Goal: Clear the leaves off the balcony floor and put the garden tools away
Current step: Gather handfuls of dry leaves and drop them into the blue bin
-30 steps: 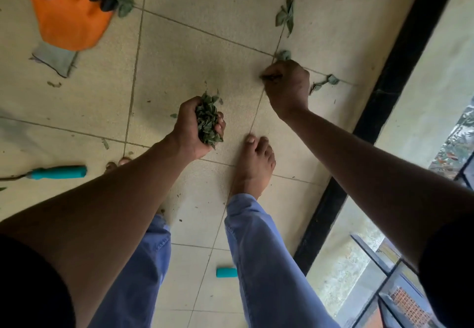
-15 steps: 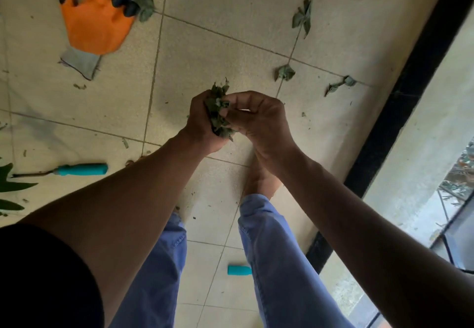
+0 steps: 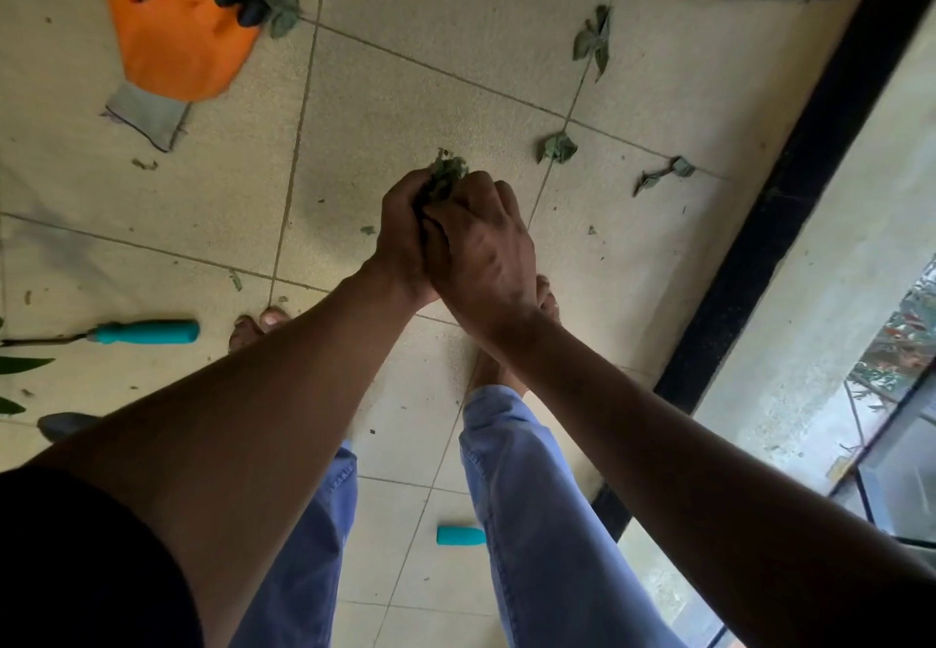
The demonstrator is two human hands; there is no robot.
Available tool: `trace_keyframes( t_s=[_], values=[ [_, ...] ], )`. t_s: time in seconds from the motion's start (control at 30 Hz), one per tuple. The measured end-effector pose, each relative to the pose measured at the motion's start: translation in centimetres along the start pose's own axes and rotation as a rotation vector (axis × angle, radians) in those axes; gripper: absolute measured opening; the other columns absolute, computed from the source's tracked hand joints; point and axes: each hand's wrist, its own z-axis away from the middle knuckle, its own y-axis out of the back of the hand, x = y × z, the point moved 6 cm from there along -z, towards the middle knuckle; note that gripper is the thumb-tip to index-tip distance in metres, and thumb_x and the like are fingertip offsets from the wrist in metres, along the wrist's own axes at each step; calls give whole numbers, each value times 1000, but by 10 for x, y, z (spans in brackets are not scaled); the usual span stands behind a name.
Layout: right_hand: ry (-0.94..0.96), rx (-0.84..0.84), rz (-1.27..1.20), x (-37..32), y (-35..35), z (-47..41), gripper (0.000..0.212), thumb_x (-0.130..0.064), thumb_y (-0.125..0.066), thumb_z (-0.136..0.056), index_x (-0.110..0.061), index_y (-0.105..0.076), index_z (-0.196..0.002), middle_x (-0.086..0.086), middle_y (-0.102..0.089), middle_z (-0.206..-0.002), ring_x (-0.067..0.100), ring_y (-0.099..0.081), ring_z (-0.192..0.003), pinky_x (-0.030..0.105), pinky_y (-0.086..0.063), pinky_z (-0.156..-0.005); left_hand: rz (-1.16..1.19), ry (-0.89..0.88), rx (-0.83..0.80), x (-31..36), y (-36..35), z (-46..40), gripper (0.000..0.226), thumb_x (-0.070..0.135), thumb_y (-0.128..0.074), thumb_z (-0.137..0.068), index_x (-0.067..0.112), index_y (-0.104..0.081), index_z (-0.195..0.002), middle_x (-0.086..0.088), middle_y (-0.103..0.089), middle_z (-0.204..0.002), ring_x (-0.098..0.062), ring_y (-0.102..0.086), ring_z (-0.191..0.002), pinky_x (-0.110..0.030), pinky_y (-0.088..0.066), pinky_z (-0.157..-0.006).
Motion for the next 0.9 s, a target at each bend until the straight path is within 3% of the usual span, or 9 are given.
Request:
trace_keyframes(
  t_s=[0.1,0.17,0.27,0.4,0.5,0.57,0.77,0.9],
  values=[
    [84,-38,-134,-1,6,2,23,-13,-52,-94,-10,-74,-99,7,-61,-92,23,-52,-85,38,-48,-68,-57,-5,21,2,1,-4,37,28,-37,-102,15,-54,-71,0,-54,-63,-15,-57,-62,-28,-48,-64],
    [45,35,-236,14,19,0,27,-13,-50,-94,-10,-74,-107,6,-66,-97,24,-58,-87,34,-48,-72,-84,-20,94,4,3,-7,34,31,-39,-100,16,-54,-73,-2,-53,-70,-17,-57,-68,-28,-47,-64],
    [-135,170,-199,69,33,-8,26,-11,-54,-90,-13,-72,-109,3,-70,-108,22,-64,-95,29,-50,-82,-71,12,182,3,1,-11,30,32,-45,-97,18,-57,-73,-3,-51,-72,-15,-54,-62,-23,-44,-54],
    [-487,180,22,171,39,-21,39,-6,-58,-85,-18,-65,-122,3,-61,-124,21,-55,-113,7,-29,-74,-51,62,201,-1,-2,-14,33,29,-46,-97,18,-56,-68,-2,-52,-66,-14,-53,-58,-20,-42,-49],
    [-752,82,76,232,35,-28,58,0,-59,-80,-21,-54,-133,5,-48,-135,23,-46,-117,11,-23,-66,-55,72,194,-5,-4,-17,31,30,-46,-97,17,-57,-71,-2,-53,-66,-14,-53,-59,-19,-42,-49],
    [-830,48,74,252,33,-30,59,2,-60,-78,-22,-53,-131,6,-45,-138,26,-46,-117,19,-30,-75,-62,73,181,-7,-6,-19,34,30,-47,-97,17,-59,-68,-2,-53,-66,-14,-53,-60,-20,-42,-49],
    [-706,5,27,237,19,-35,46,13,-54,-79,-17,-59,-114,4,-46,-122,21,-49,-104,25,-48,-79,-46,94,172,-13,-12,-23,41,31,-46,-98,18,-62,-62,-2,-54,-66,-14,-54,-59,-20,-42,-49],
    [-522,-17,-70,200,-1,-47,33,3,-56,-88,-13,-63,-116,9,-51,-121,20,-52,-100,34,-56,-85,-51,115,172,-18,-13,-21,35,30,-45,-99,17,-57,-68,-2,-53,-66,-14,-54,-58,-20,-43,-48]
  ],
)
